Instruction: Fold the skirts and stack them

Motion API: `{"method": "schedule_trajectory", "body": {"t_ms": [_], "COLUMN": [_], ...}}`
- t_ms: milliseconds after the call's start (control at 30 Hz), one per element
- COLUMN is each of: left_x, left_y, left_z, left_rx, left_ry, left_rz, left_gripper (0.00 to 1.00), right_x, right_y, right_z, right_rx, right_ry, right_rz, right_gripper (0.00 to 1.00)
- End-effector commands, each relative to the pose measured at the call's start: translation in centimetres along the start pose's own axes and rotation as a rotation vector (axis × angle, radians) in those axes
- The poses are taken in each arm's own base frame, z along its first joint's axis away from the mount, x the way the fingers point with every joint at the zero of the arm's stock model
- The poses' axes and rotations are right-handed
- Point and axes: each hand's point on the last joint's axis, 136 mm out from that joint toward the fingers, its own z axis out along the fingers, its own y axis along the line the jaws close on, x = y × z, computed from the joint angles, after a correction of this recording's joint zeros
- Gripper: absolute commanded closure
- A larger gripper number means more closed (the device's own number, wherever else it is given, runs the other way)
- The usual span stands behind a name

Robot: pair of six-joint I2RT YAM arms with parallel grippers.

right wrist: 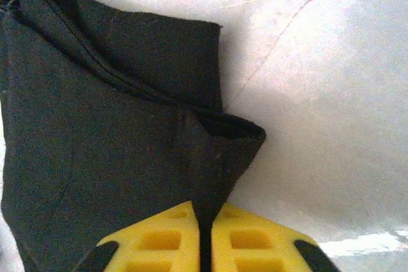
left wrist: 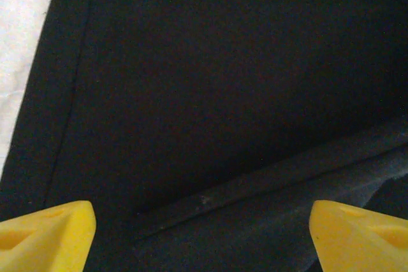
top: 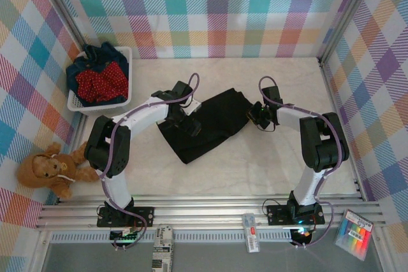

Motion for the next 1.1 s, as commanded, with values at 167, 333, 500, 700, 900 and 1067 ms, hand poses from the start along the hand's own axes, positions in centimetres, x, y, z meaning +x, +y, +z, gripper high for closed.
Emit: {"method": "schedule_trajectory", "body": {"t_ms": [167,333,500,700,900,1067], "left_x": [1.2,0.1,-1.3,-2.2,-1.1,-0.8], "left_y": [-1.8,-3.1,-3.0,-2.9,-4.6,-4.9], "left_z": [1.8,2.7,3.5,3.3,5.0,4.5], "left_rx": [0.01,0.008,-0.065,-0.086,0.003,0.025], "left_ry": [0.074,0.064,0.055,0.039,0.1,0.081], "left_rz": [0.083,0.145,0.217,0.252,0.253,0.218], "left_gripper": [0.18,0.19,0.19,0.14,0.22,0.6], "right_x": [-0.6,-0.6,-0.4,-0.3,-0.3,-0.3], "right_y": [0.2,0.5,0.5,0.4,0.4,0.7], "right_z": [-1.5,-1.4,-1.3,-1.3,-1.3,-2.0], "right_rx": [-0.016,-0.025,-0.032,-0.032,-0.038,-0.043], "right_ry": [-0.053,-0.046,-0.038,-0.034,-0.038,-0.047], "right_rz": [-0.033,-0.039,-0.037,-0.039,-0.035,-0.043], "right_gripper": [1.0,1.0,1.0,1.0,1.0,1.0]}}
